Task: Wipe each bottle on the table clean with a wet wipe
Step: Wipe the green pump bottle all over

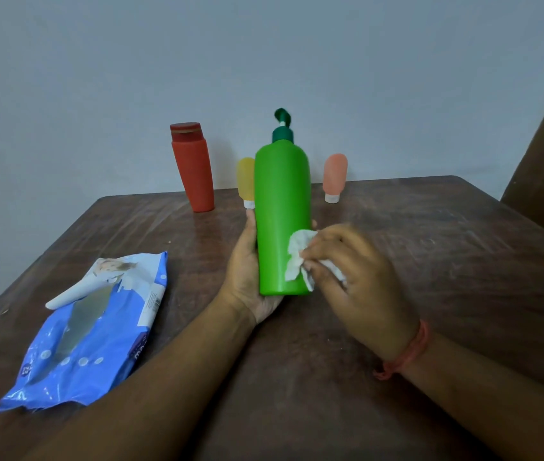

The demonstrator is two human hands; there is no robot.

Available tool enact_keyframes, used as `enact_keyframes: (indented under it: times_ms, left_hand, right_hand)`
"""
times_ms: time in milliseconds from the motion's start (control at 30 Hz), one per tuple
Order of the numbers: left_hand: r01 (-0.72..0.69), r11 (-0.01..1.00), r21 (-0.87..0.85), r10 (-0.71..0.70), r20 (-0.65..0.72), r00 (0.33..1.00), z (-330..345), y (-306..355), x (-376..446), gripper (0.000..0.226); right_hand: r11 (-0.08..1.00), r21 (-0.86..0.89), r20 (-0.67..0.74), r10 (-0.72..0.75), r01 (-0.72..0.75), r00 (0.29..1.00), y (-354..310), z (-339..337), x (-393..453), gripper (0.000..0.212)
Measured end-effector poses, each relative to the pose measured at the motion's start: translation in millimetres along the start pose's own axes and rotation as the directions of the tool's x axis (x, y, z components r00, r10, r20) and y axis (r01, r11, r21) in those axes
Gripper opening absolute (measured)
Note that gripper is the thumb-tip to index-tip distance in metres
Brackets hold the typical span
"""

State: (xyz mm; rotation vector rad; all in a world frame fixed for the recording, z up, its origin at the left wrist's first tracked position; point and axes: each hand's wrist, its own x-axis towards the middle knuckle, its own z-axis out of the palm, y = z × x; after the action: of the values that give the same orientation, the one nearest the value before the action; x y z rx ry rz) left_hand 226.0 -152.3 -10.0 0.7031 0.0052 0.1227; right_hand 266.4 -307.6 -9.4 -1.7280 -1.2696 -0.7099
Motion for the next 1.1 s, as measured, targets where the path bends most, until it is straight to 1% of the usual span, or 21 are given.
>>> enact_keyframes:
  times_ms: [33,67,133,200,267,333,433,500,600,700,800,933,1100]
  left_hand:
    - [-0.019,0.998,0.055,0.02,-0.021,1.0,1.8,-2.2,-0.5,0.075]
    - [-0.034,0.994,0.104,0.037,-0.032,0.999,3.6,-5.2,0.1,0.071]
    - [-0.066,0.978,0.198,0.078,-0.054,0.995,7.0,-9.4,-0.5,0.062]
    - [-0.1,0.963,0.25,0.119,-0.06,0.991,8.0,-13.7,0.9,0.048]
    - [-0.14,0.949,0.282,0.16,-0.049,0.986,8.5,-16.5,1.6,0.038]
    - [-0.18,0.927,0.327,0.203,-0.036,0.978,9.8,-17.5,2.4,0.037]
    - [-0.235,0.896,0.377,0.262,-0.02,0.965,9.8,-15.7,3.2,0.041]
    - [-0.245,0.873,0.422,0.281,-0.023,0.959,8.4,-12.3,3.6,0.042]
    - [-0.237,0.849,0.471,0.28,-0.022,0.96,4.2,-6.9,4.4,0.041]
    - [-0.208,0.861,0.464,0.25,-0.03,0.968,0.6,-0.5,3.9,0.039]
    - [-0.169,0.893,0.416,0.211,-0.056,0.976,-6.4,3.2,3.6,0.037]
    - [-0.158,0.908,0.388,0.207,-0.087,0.975,-13.4,2.3,5.0,0.037]
    - [-0.138,0.896,0.423,0.202,-0.109,0.973,-13.0,1.8,1.8,0.036]
  right_hand:
    - [0.998,0.021,-0.072,0.053,-0.051,0.996,0.3,0.2,2.1,0.007]
    - [0.995,0.028,-0.105,0.102,-0.099,0.989,1.1,-1.8,5.7,0.006]
    - [0.966,0.15,-0.155,0.235,-0.212,0.96,12.2,-2.9,8.6,0.007]
    - [0.886,0.345,-0.147,0.378,-0.311,0.914,22.2,-4.3,10.8,0.013]
    - [0.775,0.513,-0.105,0.484,-0.369,0.869,25.5,-5.6,11.1,0.02]
    - [0.699,0.596,-0.061,0.529,-0.394,0.846,28.4,-5.7,11.7,0.024]
    - [0.599,0.683,0.001,0.571,-0.418,0.821,28.6,-7.2,14.8,0.022]
    - [0.525,0.736,0.055,0.581,-0.426,0.812,29.3,-9.6,15.0,0.019]
    - [0.482,0.757,0.104,0.578,-0.442,0.809,30.8,-12.5,14.0,0.016]
    - [0.466,0.755,0.157,0.554,-0.461,0.817,34.9,-15.9,13.2,0.01]
    - [0.472,0.73,0.238,0.502,-0.494,0.832,38.1,-18.7,9.7,0.012]
    - [0.534,0.671,0.293,0.447,-0.515,0.845,39.2,-19.3,6.7,0.01]
    - [0.65,0.537,0.296,0.452,-0.538,0.842,45.5,-22.2,4.6,0.021]
